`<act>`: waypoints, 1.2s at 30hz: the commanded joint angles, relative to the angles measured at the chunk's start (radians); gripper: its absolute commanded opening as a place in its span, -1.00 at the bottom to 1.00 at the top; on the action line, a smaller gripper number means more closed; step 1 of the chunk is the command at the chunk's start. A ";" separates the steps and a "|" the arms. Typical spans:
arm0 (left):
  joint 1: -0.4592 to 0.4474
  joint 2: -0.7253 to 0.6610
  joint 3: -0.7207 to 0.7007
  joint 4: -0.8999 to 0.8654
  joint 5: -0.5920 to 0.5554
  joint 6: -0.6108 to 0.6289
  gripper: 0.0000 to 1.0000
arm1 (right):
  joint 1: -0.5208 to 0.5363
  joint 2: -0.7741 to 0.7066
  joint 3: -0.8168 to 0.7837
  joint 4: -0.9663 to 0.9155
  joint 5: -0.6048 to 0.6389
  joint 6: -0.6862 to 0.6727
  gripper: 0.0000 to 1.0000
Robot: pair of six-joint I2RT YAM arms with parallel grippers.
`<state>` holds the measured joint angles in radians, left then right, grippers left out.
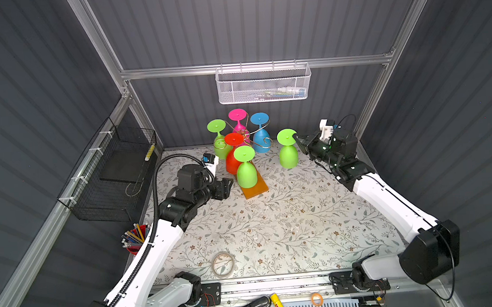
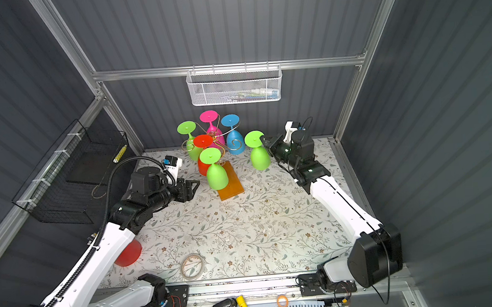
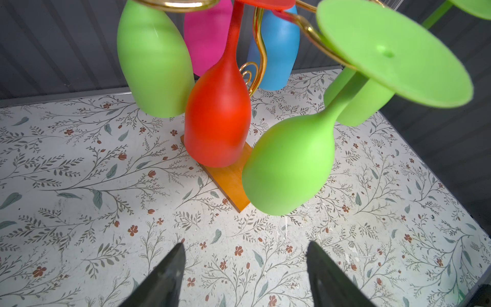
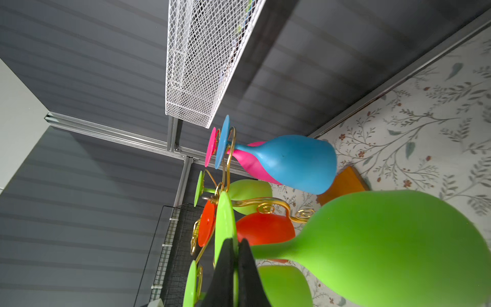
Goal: Take the wine glass off the wine glass rack
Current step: Pick up the wine glass from the wine glass rack.
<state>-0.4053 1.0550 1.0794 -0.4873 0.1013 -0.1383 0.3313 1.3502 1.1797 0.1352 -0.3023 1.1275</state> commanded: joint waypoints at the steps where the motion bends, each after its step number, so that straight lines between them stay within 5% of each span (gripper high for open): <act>1: -0.006 -0.026 0.000 -0.043 -0.006 -0.022 0.45 | -0.006 -0.079 -0.052 -0.069 0.022 -0.113 -1.00; 16: -0.006 -0.159 -0.028 -0.077 0.047 -0.107 0.42 | 0.042 -0.340 -0.193 -0.334 -0.011 -0.561 -1.00; 29: -0.021 -0.199 -0.017 -0.024 0.141 -0.111 0.40 | 0.128 -0.366 -0.163 -0.468 0.083 -0.742 -1.00; 36: -0.234 -0.084 0.091 -0.007 -0.033 -0.006 0.38 | 0.128 -0.346 -0.133 -0.495 0.095 -0.726 -1.00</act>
<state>-0.5629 0.9375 1.1007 -0.5175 0.1520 -0.2134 0.4576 1.0000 1.0058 -0.3462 -0.2268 0.4179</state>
